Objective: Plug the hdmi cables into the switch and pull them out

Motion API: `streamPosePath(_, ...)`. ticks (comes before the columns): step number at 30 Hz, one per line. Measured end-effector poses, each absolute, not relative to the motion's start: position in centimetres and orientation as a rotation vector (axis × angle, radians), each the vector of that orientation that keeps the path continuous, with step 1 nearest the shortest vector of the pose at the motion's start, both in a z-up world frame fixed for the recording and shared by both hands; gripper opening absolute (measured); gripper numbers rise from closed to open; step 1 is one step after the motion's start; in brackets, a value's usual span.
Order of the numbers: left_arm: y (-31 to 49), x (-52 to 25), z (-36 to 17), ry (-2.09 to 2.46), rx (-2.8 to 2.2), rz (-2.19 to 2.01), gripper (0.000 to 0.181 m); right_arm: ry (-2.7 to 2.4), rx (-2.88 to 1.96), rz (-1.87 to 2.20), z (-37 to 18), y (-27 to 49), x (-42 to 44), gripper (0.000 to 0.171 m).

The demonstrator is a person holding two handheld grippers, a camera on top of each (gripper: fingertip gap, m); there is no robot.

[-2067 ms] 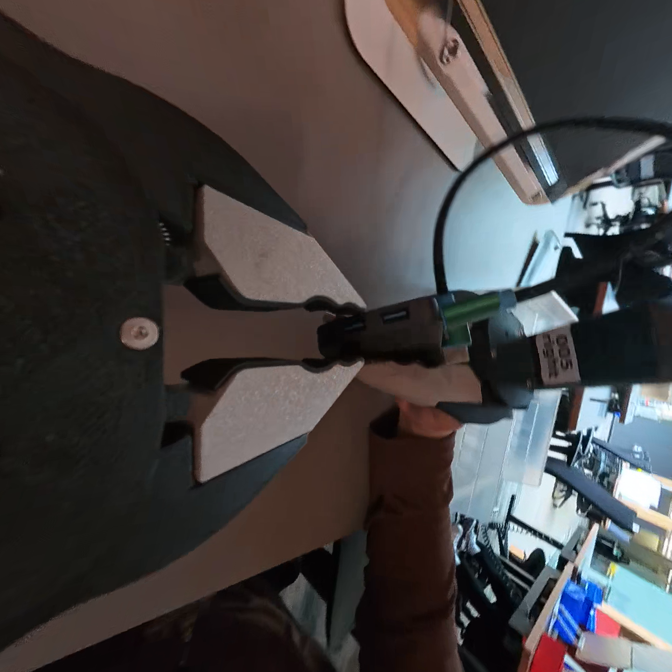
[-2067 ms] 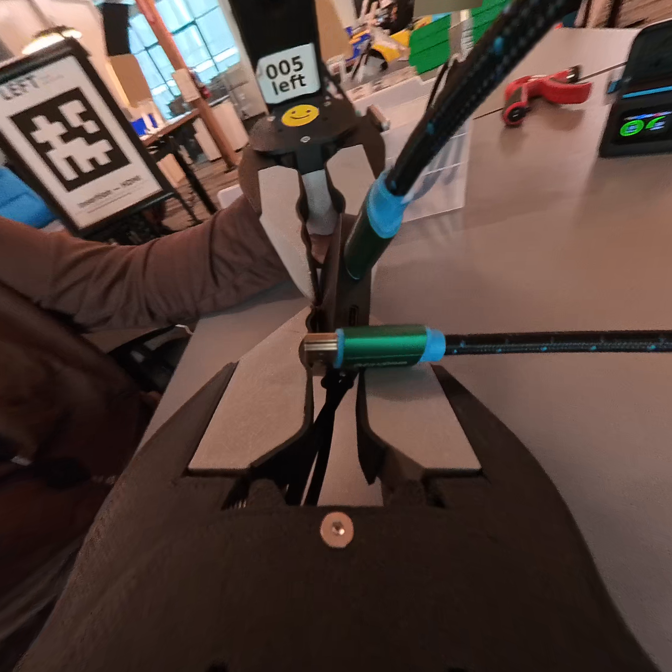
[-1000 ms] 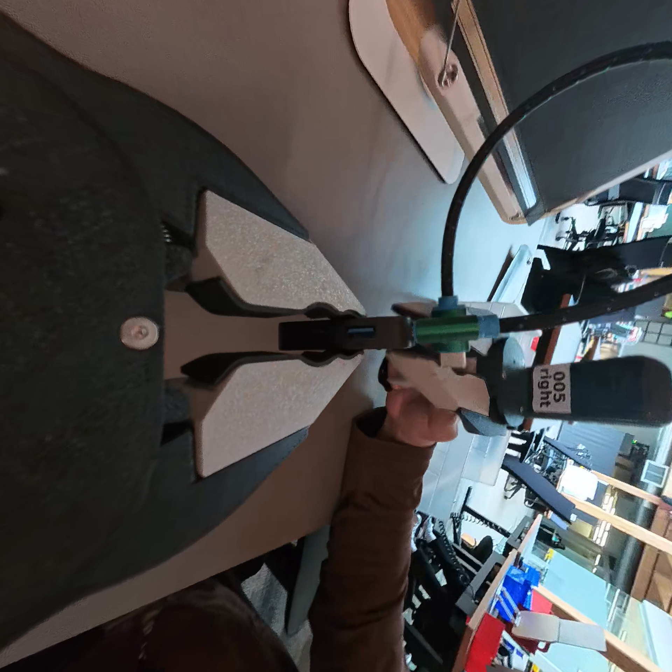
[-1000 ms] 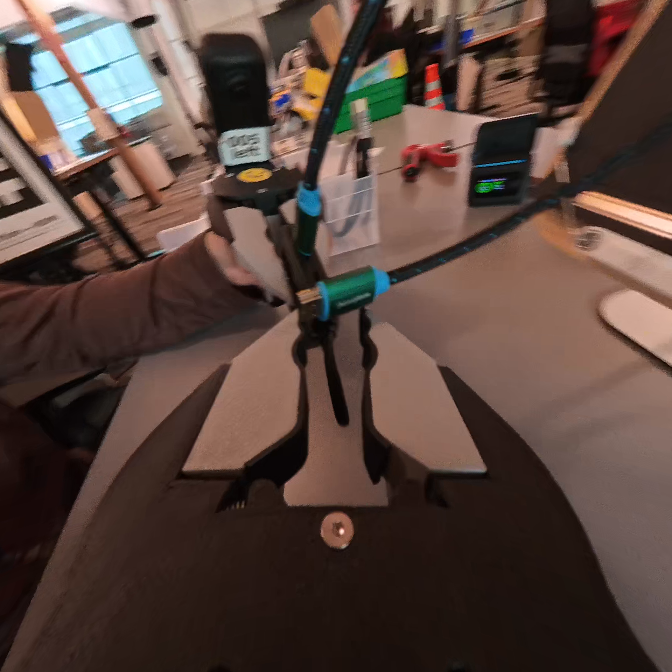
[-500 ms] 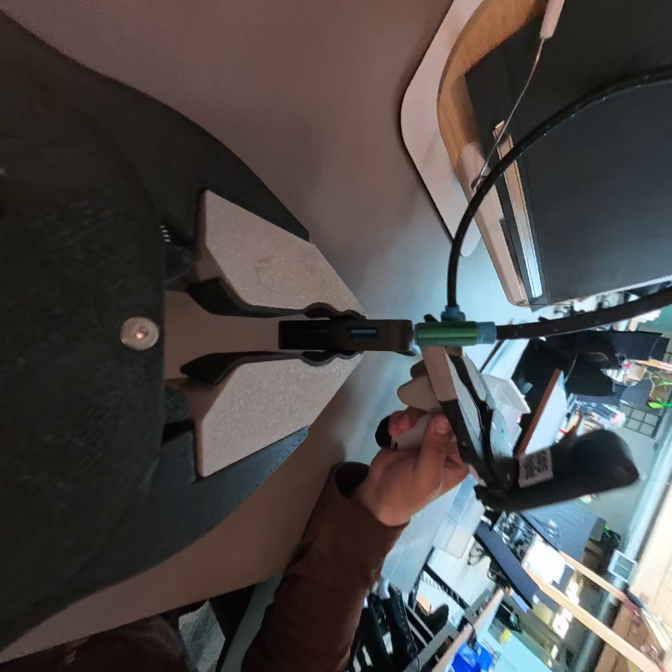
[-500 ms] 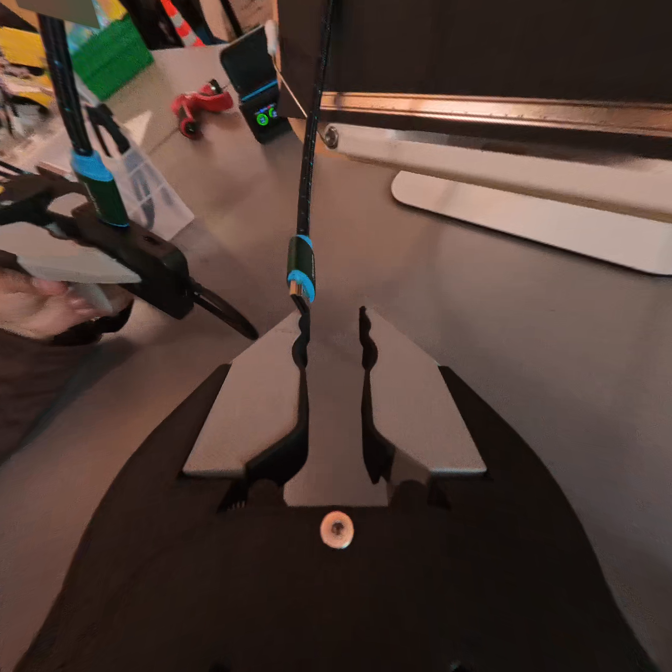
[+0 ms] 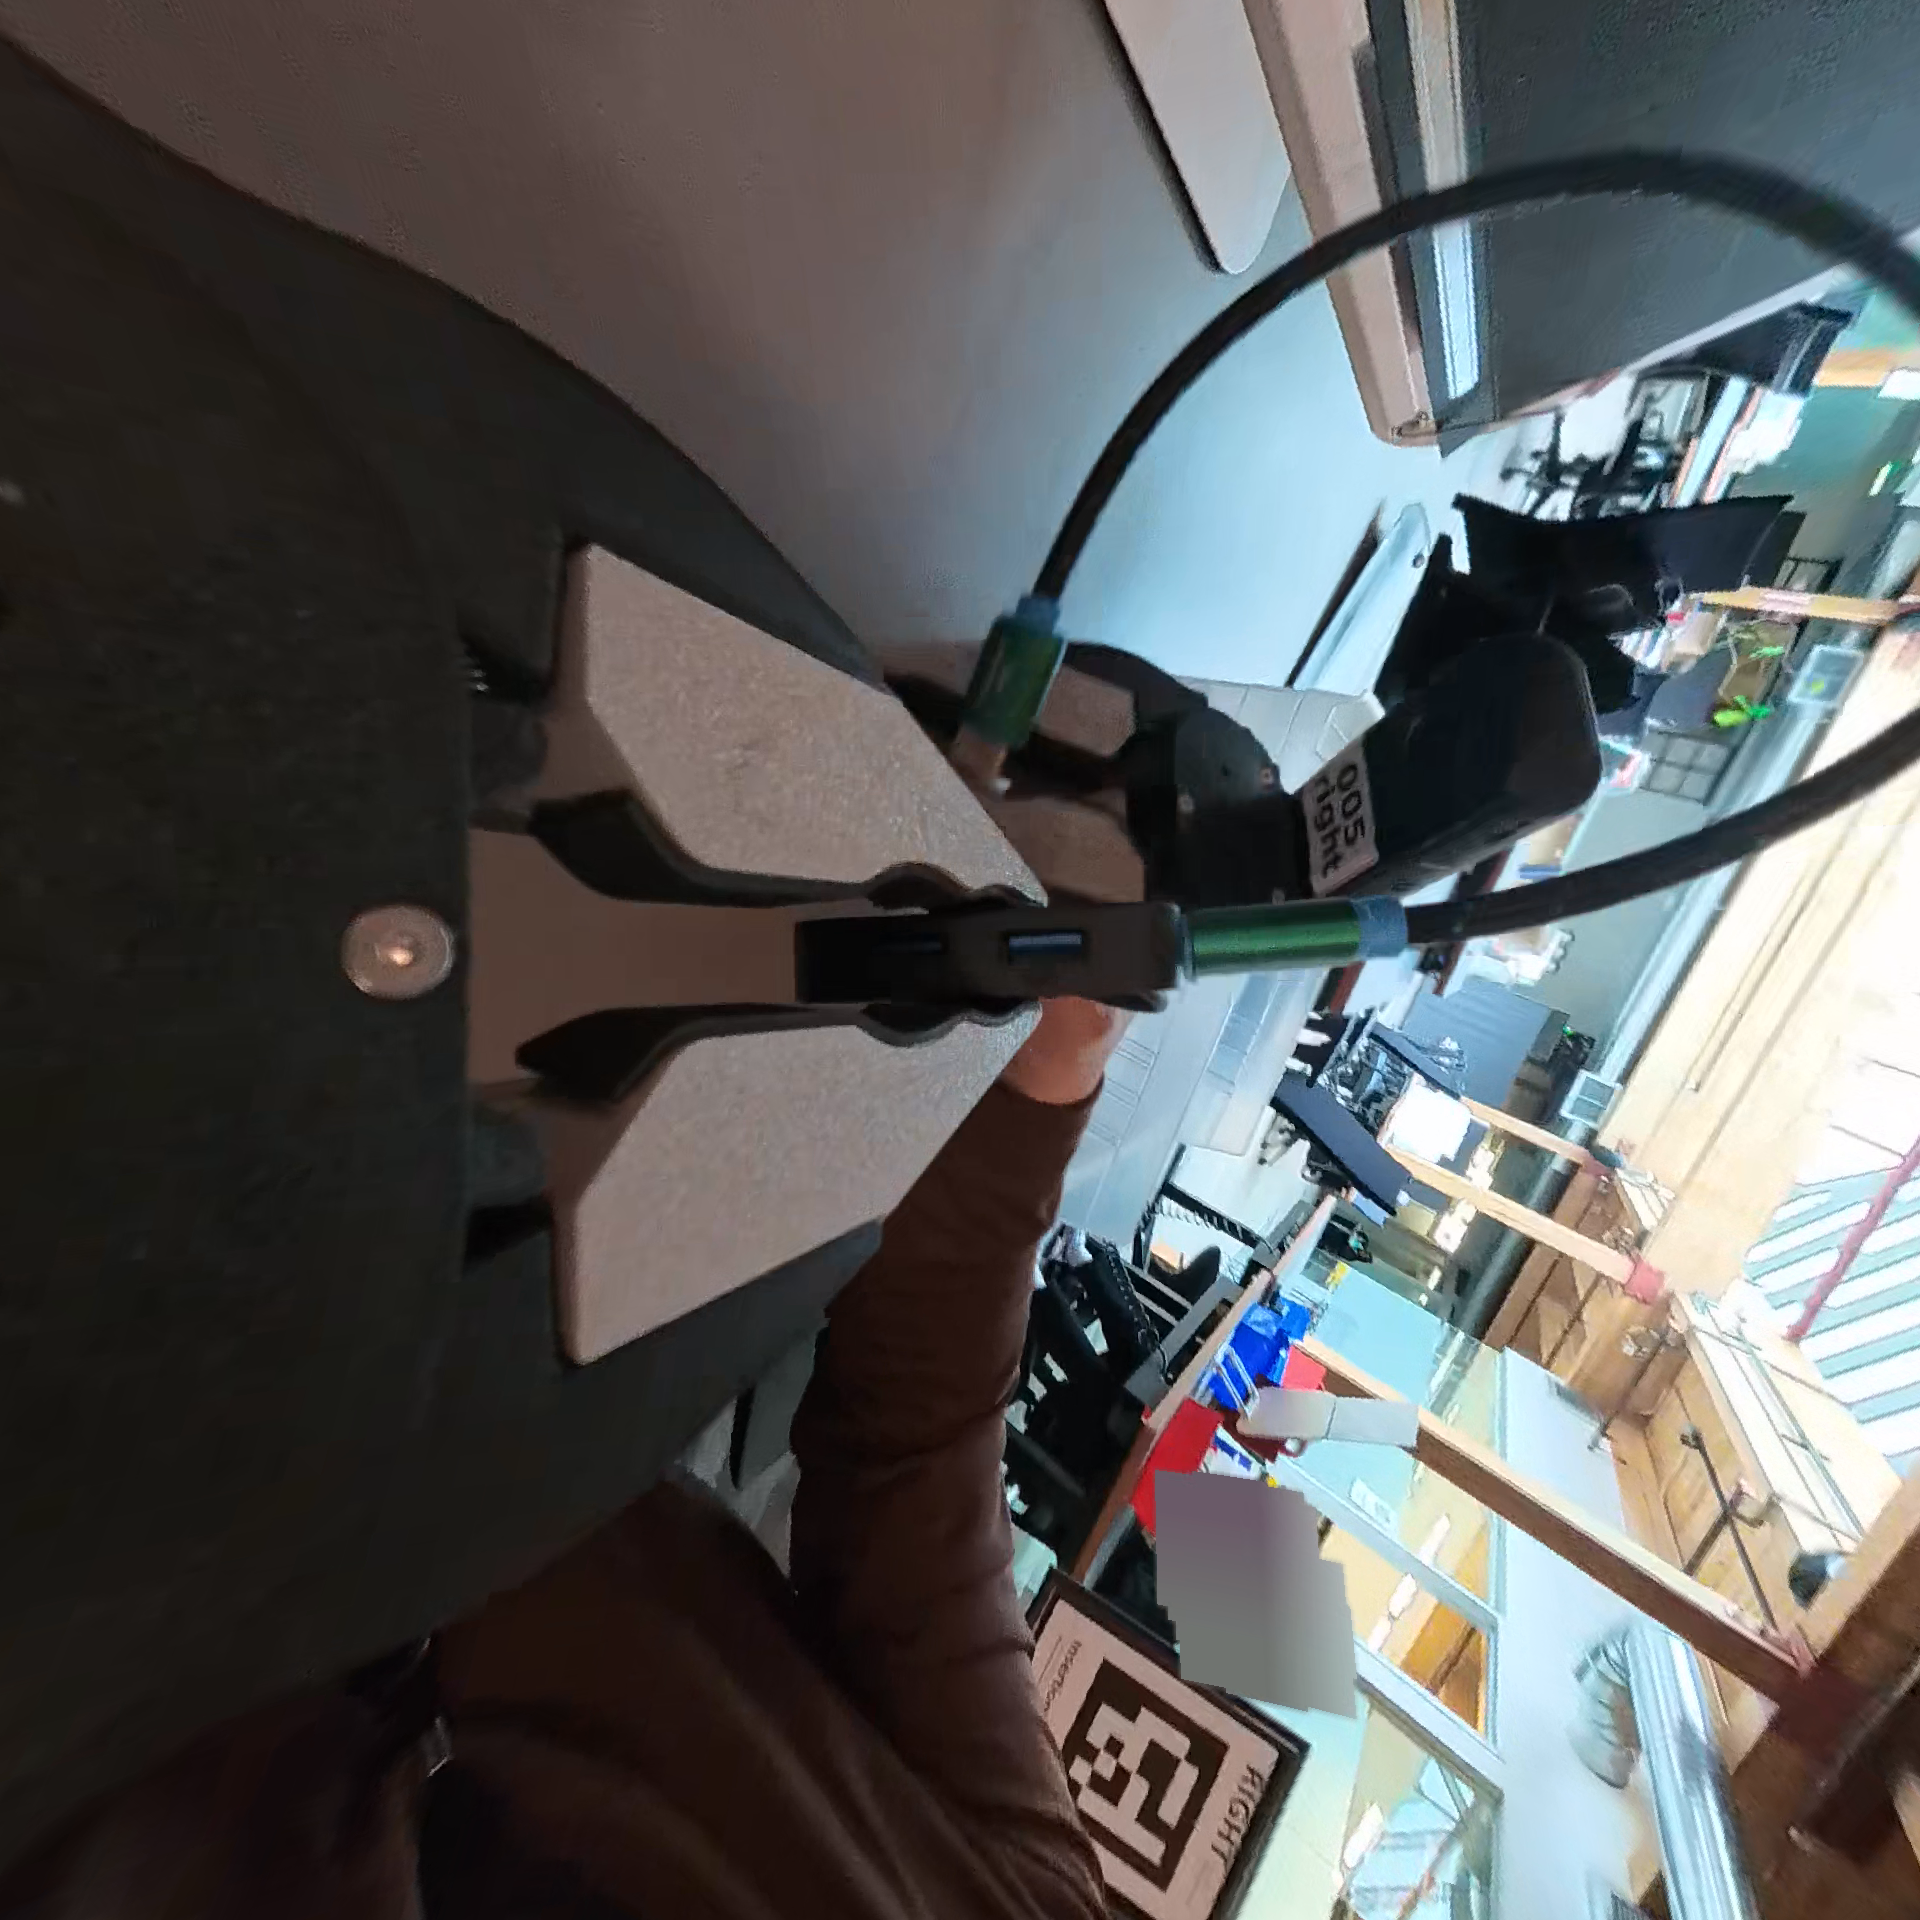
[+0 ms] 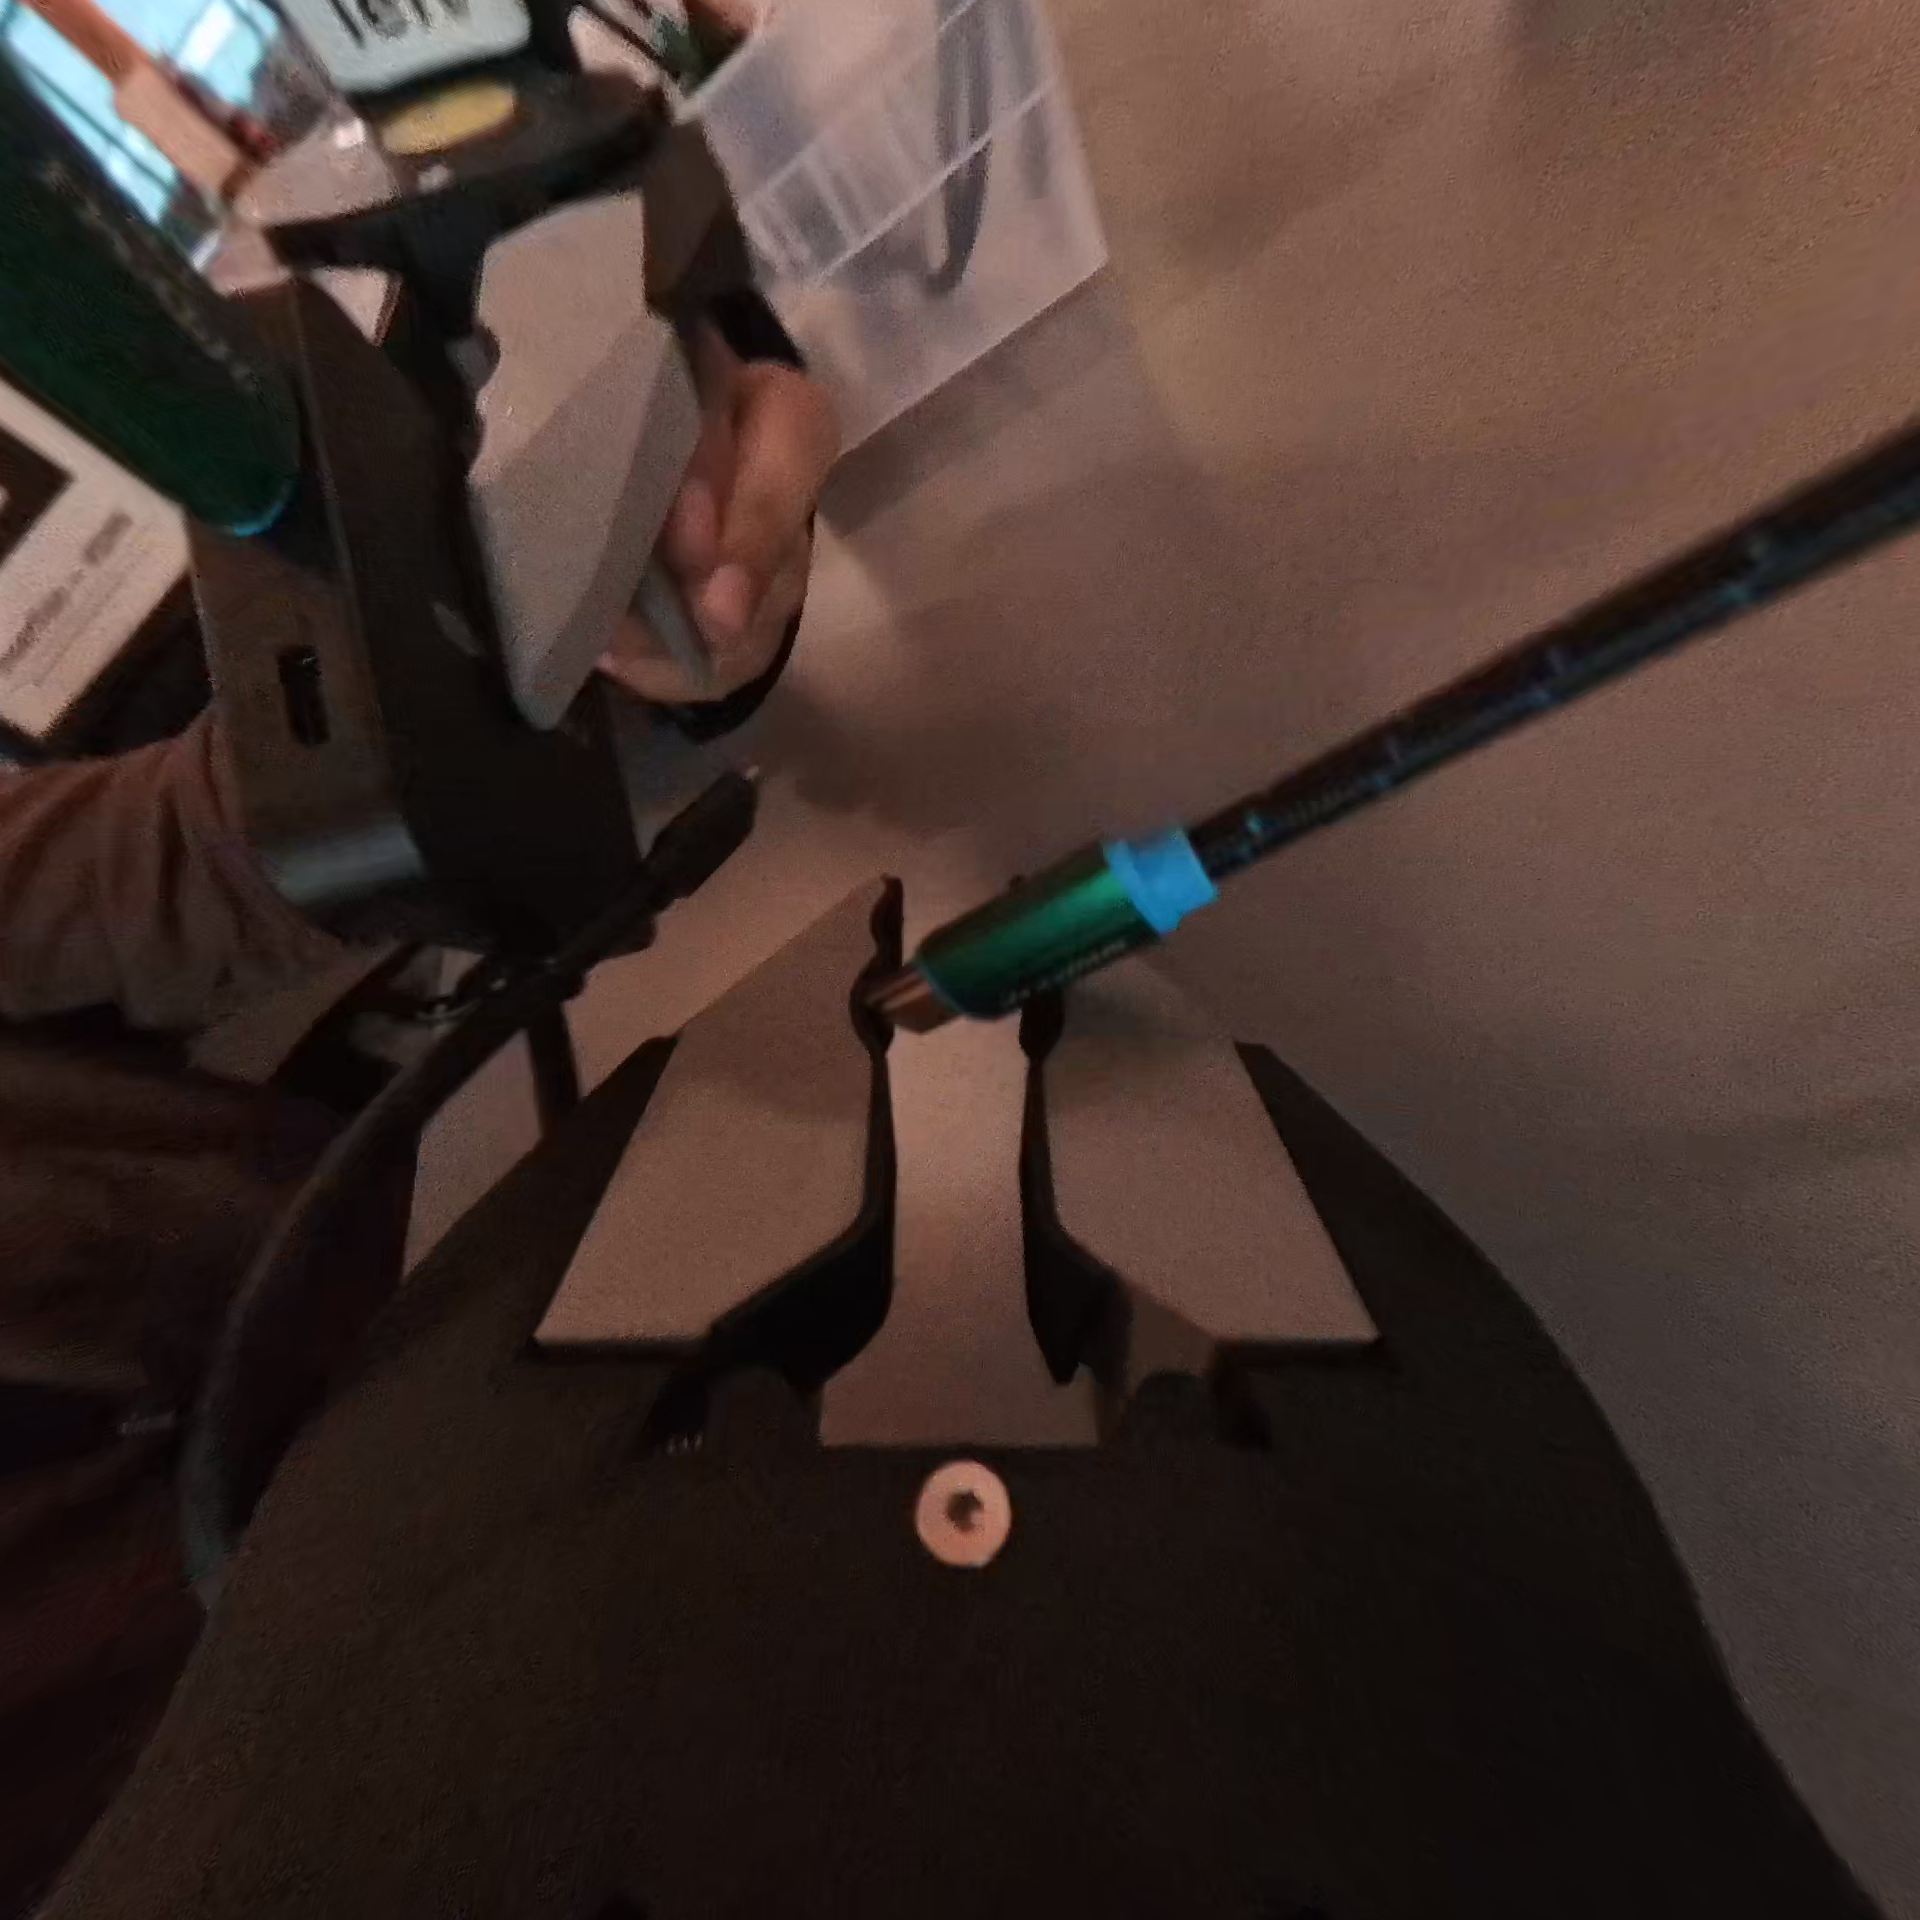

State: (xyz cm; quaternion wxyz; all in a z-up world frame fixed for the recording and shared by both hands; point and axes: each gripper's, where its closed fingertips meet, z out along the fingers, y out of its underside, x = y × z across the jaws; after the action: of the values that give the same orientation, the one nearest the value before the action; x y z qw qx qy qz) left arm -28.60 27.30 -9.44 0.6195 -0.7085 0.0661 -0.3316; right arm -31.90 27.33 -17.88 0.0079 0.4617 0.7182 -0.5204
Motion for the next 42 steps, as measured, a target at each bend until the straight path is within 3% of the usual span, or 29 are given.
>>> streamPosePath(8,26.6,-30.3,-7.4,0.097,-1.514,-0.734,0.01,2.517,1.523,-1.305,-21.2,29.3,-31.4,0.018)
streamPosePath(13,24.5,-32.1,-3.5,0.036,-1.259,-0.85,0.011,2.481,1.421,-1.38,-20.9,27.7,-31.1,0.029)
streamPosePath(20,24.0,-32.8,-2.8,0.019,-1.237,-0.804,0.011,2.511,1.442,-1.374,-20.7,28.2,-31.2,0.028)
streamPosePath(26,22.9,-34.3,-1.5,-0.018,-1.122,-0.787,0.01,2.368,1.688,-1.721,-16.2,31.6,-33.1,0.028)
streamPosePath(31,24.6,-33.1,-3.1,-0.007,-1.22,-0.779,0.011,2.201,1.228,-2.259,-8.5,28.8,-30.9,0.032)
streamPosePath(34,25.6,-31.9,-4.1,0.012,-1.27,-0.789,0.011,2.162,1.153,-2.326,-7.5,28.0,-30.5,0.038)
streamPosePath(35,26.0,-31.5,-4.4,0.019,-1.287,-0.795,0.011,2.16,1.135,-2.318,-7.5,27.6,-30.4,0.036)
streamPosePath(37,26.7,-30.7,-5.3,0.029,-1.344,-0.791,0.011,2.163,1.088,-2.347,-7.1,27.3,-30.1,0.01)
streamPosePath(42,27.5,-30.4,-6.8,0.041,-1.457,-0.739,0.011,2.152,1.135,-2.353,-7.0,27.9,-30.4,0.01)
